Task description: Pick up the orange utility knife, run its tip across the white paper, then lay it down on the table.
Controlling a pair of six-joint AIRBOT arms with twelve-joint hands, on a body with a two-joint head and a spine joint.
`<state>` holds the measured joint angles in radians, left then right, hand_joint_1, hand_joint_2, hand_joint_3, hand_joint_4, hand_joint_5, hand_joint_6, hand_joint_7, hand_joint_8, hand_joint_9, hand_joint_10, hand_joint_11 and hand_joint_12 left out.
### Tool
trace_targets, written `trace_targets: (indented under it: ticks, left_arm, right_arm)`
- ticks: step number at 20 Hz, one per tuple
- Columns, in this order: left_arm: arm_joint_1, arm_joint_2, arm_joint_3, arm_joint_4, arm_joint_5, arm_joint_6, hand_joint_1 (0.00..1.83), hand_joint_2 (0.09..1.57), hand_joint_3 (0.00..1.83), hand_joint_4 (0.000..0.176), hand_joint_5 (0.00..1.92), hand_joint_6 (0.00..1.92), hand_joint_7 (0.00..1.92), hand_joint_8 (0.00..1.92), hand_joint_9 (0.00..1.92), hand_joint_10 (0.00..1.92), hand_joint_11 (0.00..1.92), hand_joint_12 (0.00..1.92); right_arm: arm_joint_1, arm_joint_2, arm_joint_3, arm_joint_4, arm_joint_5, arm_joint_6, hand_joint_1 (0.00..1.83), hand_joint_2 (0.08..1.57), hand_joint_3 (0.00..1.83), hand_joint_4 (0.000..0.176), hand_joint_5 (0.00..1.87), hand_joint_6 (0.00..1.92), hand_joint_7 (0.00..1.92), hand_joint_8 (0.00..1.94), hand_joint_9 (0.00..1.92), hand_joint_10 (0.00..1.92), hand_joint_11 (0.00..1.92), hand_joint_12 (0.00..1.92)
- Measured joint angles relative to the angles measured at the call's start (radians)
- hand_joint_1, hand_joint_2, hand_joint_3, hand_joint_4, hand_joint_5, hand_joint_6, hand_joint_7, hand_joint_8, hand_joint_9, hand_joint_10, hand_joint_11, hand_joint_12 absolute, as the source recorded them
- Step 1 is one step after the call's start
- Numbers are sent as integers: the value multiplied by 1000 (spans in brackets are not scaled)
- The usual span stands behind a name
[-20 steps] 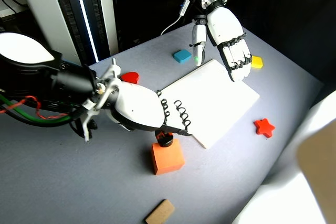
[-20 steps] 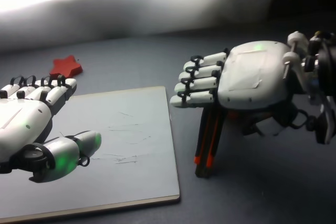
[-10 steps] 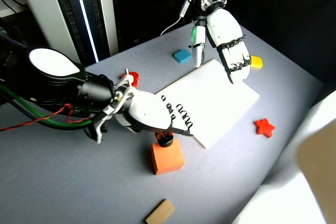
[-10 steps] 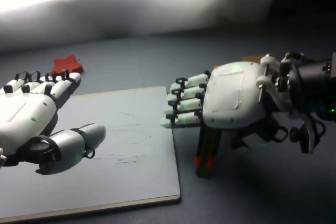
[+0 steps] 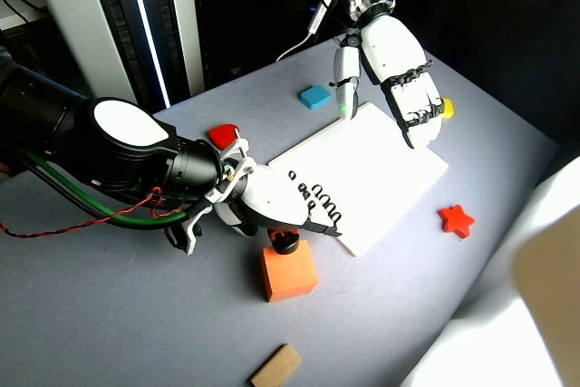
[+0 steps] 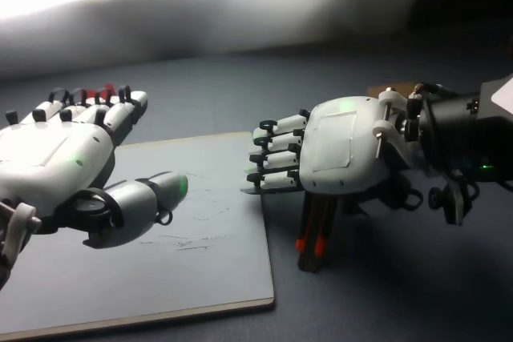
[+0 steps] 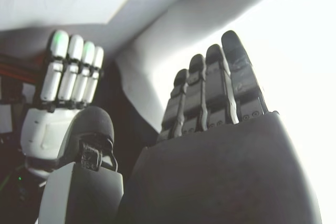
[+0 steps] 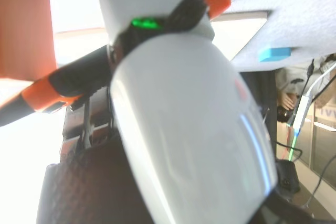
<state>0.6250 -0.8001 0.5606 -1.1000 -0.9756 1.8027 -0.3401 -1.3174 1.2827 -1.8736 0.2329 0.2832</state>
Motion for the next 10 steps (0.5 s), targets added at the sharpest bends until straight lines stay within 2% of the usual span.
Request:
trace_targets:
  ticks: [6,7,8,9,10]
  left_arm:
    - [7,0,0,0,-1,1,69,1314,0,0,24,8,138,8,133,13,0,596]
    - [14,0,1,6,-2,-4,94,1307,0,0,44,12,156,8,148,15,0,641]
    - [23,0,5,5,0,-12,78,1309,0,0,42,9,150,4,149,14,0,641]
    - [29,0,9,0,0,-17,68,1311,0,0,37,6,149,3,158,16,0,668]
    - [31,0,13,-8,4,-19,80,1305,0,0,49,9,159,5,166,17,0,690]
  right_arm:
    - [-21,-11,10,1,-17,-24,1173,1164,36,0,0,0,0,0,0,0,0,0]
    - [-21,-11,10,2,-18,-27,1118,1182,39,0,7,3,9,4,3,1,0,0]
    - [-21,-11,10,2,-22,-27,1107,1205,8,0,94,12,120,15,87,22,0,150]
    - [-21,-11,5,2,-30,-27,1105,1219,2,0,277,92,351,59,254,103,0,723]
    - [-24,-11,-2,13,-35,-27,1127,1193,4,0,384,285,482,155,344,283,0,1009]
